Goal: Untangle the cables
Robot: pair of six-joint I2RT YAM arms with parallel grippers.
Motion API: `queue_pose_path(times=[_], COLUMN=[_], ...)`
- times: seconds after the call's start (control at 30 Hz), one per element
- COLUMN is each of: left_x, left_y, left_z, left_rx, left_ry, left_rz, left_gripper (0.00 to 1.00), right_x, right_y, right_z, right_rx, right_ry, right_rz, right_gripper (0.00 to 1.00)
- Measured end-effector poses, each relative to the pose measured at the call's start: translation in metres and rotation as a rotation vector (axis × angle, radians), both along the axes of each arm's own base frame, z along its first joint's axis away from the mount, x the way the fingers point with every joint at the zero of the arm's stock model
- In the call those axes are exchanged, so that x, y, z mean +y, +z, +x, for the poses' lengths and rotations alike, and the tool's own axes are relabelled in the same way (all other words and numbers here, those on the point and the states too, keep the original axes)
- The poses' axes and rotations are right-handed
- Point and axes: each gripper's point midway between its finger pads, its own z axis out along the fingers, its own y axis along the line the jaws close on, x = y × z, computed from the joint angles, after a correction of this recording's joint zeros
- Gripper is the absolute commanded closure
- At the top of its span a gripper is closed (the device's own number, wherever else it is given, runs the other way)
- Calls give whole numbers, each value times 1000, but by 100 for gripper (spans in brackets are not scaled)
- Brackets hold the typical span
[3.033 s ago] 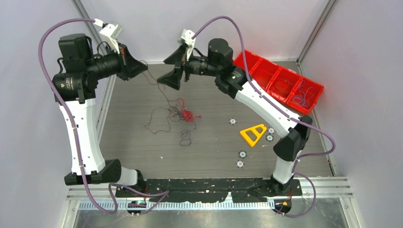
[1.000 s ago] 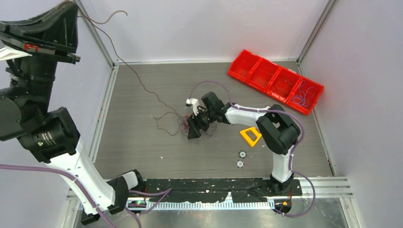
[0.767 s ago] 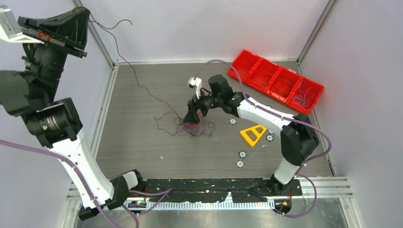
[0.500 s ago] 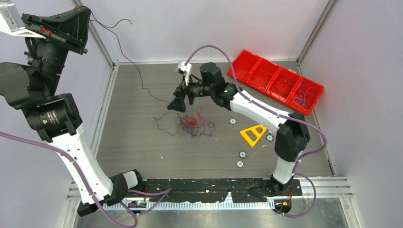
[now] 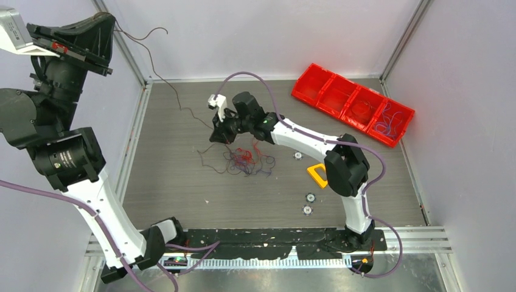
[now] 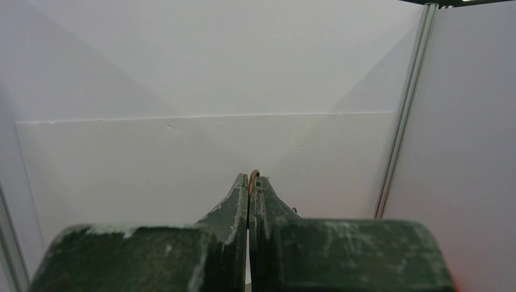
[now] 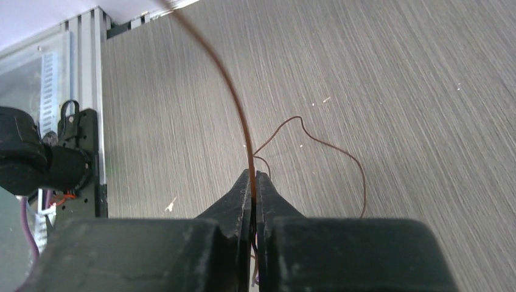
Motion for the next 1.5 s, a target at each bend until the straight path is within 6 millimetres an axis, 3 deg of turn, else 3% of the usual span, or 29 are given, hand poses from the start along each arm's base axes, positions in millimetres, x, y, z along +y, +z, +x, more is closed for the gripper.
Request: queue_pose_path(times=[0.13, 0.23, 0.3, 0.37, 0.47, 0.53, 0.57, 0.63, 0.7, 0.8, 0.83, 0.87, 0.9, 1.03, 1.2, 1.3, 1.37, 1.43, 1.5], left_x=[9, 17, 25, 30, 37, 39, 38, 35, 32, 27, 25, 23, 23, 21, 18, 17, 15, 14, 11], left_y=[-30, -78, -129, -179, -258, -304, -319, -342, -350, -349, -347, -344, -342, -328, -311, -292, -279, -274, -278], left_z=[16, 33, 53, 70, 90, 95, 95, 93, 89, 81, 78, 76, 74, 72, 73, 72, 72, 72, 74], left_rx=[90, 208, 333, 453, 651, 768, 804, 855, 867, 855, 844, 832, 823, 776, 727, 670, 632, 613, 614], left_ry=[30, 41, 40, 33, 20, 14, 10, -6, -21, -41, -46, -50, -51, -57, -74, -81, -84, -90, -107], left_rz=[-23, -54, -88, -126, -194, -231, -240, -241, -233, -191, -179, -168, -157, -130, -106, -84, -76, -72, -63], left_gripper=[100, 100, 100, 100, 100, 100, 100, 100, 100, 100, 100, 100, 100, 100, 100, 100, 100, 100, 100], right_x=[0, 4, 10, 12, -20, -47, -58, -66, -55, -21, -14, -10, -6, -2, -16, -23, -40, -58, -67], right_y=[8, 37, 87, 167, 277, 319, 328, 321, 296, 223, 186, 164, 158, 190, 231, 284, 326, 332, 311], right_z=[5, 7, 9, 7, -21, -43, -53, -60, -51, -23, -15, -10, -5, 0, -32, -38, -41, -51, -56], right_rx=[-15, -9, -8, -72, -204, -277, -306, -345, -329, -206, -122, -55, -27, -47, -61, -125, -214, -244, -218], right_ry=[-10, -18, -24, -21, -12, -8, -4, 3, 13, 23, 17, 11, 6, 1, 62, 68, 54, 42, 34], right_rz=[8, 43, 125, 275, 484, 570, 594, 587, 532, 380, 302, 255, 242, 318, 364, 459, 547, 572, 537], right_gripper=[95, 95, 95, 95, 95, 95, 95, 95, 95, 95, 95, 95, 95, 95, 95, 95, 95, 95, 95])
